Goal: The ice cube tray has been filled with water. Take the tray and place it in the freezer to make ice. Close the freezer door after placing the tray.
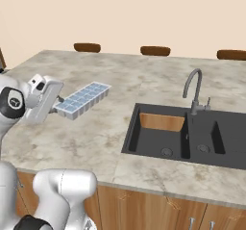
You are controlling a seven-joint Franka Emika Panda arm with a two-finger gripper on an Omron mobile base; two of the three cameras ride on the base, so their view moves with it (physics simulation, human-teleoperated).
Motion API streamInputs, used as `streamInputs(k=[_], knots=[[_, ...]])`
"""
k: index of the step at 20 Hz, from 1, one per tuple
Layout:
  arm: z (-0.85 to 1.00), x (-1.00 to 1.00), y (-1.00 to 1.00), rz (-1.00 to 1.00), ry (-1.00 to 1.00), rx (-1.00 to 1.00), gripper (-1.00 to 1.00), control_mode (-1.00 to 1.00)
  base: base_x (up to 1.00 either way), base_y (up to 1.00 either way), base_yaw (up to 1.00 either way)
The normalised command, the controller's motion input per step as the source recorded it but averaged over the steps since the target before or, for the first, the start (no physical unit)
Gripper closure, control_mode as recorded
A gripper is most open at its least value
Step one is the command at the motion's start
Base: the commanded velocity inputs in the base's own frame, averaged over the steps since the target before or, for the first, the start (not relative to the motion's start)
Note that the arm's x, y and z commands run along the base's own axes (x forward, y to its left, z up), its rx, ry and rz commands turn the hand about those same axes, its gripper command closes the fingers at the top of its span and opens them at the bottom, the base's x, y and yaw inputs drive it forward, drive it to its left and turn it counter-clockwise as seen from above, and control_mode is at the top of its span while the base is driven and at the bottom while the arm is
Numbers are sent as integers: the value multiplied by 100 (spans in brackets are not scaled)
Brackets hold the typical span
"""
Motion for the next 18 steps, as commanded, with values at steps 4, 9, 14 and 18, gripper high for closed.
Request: streamInputs(k=[4,9,14,18], knots=[[26,-32,-54,0,-5,0,100,-100,0,0,0],[29,-36,-16,0,-1,0,100,-100,0,0,0],[10,-37,-5,0,0,0,100,-100,0,0,0],[0,-13,-7,0,0,0,100,-100,0,0,0]])
